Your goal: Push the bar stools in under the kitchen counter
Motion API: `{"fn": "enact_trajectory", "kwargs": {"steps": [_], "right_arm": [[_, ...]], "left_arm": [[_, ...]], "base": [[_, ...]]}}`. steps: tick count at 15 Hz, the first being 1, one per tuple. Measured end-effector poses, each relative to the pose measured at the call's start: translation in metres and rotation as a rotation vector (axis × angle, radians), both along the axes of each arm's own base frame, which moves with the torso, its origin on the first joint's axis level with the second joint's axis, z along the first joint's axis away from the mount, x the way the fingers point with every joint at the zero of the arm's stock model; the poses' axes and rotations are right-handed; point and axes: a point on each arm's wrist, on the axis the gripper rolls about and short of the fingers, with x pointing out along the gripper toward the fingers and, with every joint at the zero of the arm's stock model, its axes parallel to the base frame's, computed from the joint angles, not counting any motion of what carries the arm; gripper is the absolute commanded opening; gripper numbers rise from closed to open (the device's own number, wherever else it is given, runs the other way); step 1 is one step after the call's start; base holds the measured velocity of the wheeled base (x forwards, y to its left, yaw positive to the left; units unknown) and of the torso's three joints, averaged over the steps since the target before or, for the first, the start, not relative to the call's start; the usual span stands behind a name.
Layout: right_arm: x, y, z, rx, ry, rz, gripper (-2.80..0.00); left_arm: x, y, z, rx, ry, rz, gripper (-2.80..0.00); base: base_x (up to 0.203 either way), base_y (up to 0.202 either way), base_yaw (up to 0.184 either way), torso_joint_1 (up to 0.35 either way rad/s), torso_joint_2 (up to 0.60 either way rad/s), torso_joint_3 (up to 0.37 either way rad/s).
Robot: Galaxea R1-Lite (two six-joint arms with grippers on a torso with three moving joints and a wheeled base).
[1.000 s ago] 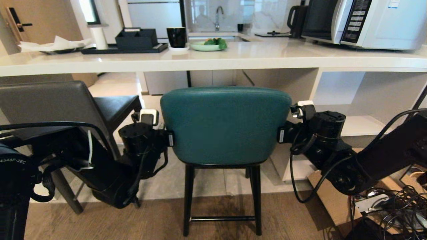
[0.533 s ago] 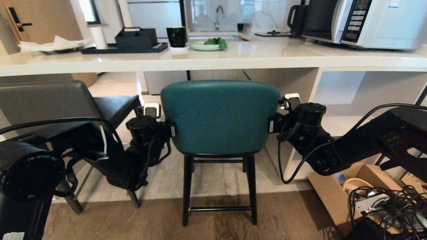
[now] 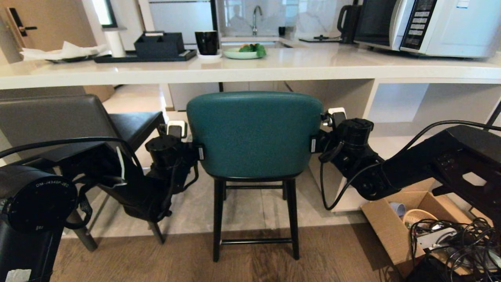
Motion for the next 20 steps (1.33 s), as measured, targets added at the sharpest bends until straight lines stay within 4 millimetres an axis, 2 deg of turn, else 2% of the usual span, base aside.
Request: {"fn": "enact_trajectory", "kwargs": {"steps": [4, 6, 10, 13, 15, 17, 20], "right_arm": [[-0.021, -0.012, 0.017, 0.001, 0.008, -0.004, -2.8], [-0.044, -0.026, 0.032, 0.016, 0.008, -0.017, -2.8], [-0.101, -0.05, 0.054, 0.053, 0.005, -0.051, -2.8], [-0.138, -0.062, 0.055, 0.057, 0.007, -0.054, -2.8], [-0.154, -0.066, 0.053, 0.063, -0.008, -0.049, -2.8], [-0.164, -0.068, 0.05, 0.066, -0.016, -0.044, -2.8], [-0.169, -0.07, 0.049, 0.065, -0.016, -0.045, -2.8]], "left_arm": [[-0.022, 0.021, 0.016, -0.012, -0.034, 0.024, -2.8], [-0.044, 0.034, 0.018, -0.006, -0.013, 0.04, -2.8], [-0.093, 0.044, 0.034, -0.008, -0.02, 0.023, -2.8], [-0.123, 0.047, 0.042, -0.009, -0.017, 0.005, -2.8], [-0.14, 0.045, 0.046, -0.008, -0.013, -0.016, -2.8], [-0.153, 0.043, 0.05, -0.01, -0.02, -0.038, -2.8], [-0.16, 0.044, 0.055, -0.015, -0.032, -0.046, -2.8]], "base": [[0.0, 0.0, 0.0, 0.0, 0.0, 0.0], [0.0, 0.0, 0.0, 0.0, 0.0, 0.0], [0.0, 0.0, 0.0, 0.0, 0.0, 0.0], [0.0, 0.0, 0.0, 0.0, 0.0, 0.0], [0.0, 0.0, 0.0, 0.0, 0.0, 0.0], [0.122, 0.0, 0.001, -0.012, 0.0, 0.005], [0.195, 0.0, 0.001, 0.003, 0.0, 0.004]]}}
